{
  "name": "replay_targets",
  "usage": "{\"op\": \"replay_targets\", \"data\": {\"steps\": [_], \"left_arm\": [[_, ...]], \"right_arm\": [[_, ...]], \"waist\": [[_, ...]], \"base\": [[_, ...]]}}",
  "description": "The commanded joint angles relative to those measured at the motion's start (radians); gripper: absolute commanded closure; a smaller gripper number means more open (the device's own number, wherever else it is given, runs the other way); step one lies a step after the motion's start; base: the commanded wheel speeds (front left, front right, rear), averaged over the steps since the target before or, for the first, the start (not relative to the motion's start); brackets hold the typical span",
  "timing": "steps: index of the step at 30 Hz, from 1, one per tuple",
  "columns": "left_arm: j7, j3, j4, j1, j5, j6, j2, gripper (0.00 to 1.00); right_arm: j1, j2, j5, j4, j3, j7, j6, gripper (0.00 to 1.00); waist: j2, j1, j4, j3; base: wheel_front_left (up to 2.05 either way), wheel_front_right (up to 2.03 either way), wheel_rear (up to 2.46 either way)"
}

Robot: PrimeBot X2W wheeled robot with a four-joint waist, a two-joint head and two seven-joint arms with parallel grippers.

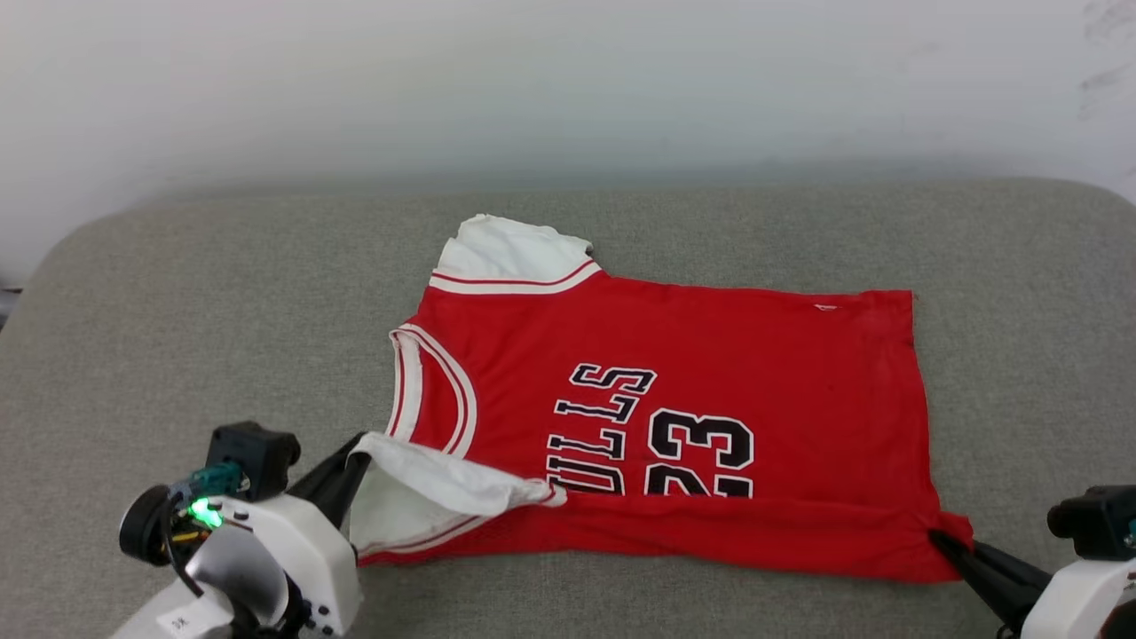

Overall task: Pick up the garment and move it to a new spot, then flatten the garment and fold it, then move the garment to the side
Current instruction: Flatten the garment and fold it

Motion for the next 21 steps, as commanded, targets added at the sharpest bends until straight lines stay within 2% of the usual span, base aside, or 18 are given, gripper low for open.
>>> {"op": "replay_targets", "data": {"steps": [1,12,15,21], "left_arm": [[0.002,0.0,0.004,-0.016,0.005,-0.003,-0.005,1.0],[0.005,-0.021,0.209,-0.265,0.059,-0.08,-0.054,1.0],[-0.005,-0.033,0.285,-0.309,0.085,-0.082,-0.065,1.0],[-0.034,-0.046,0.421,-0.36,0.079,-0.118,-0.111,1.0]], "right_arm": [[-0.015,0.007,0.005,-0.003,-0.003,0.001,-0.001,1.0],[-0.17,0.033,0.016,0.038,0.034,0.012,-0.001,1.0],[-0.21,0.049,0.025,0.066,0.051,0.002,-0.001,1.0],[-0.268,0.067,0.037,0.129,0.094,-0.021,-0.001,1.0]], "waist": [[-0.0001,-0.0001,-0.013,0.024],[-0.0001,-0.0001,-0.055,0.168],[-0.0001,-0.0001,-0.062,0.2],[-0.0001,-0.0001,-0.066,0.246]], "base": [[0.0,0.0,0.0],[0.0,0.0,0.0],[0.0,0.0,0.0],[0.0,0.0,0.0]]}}
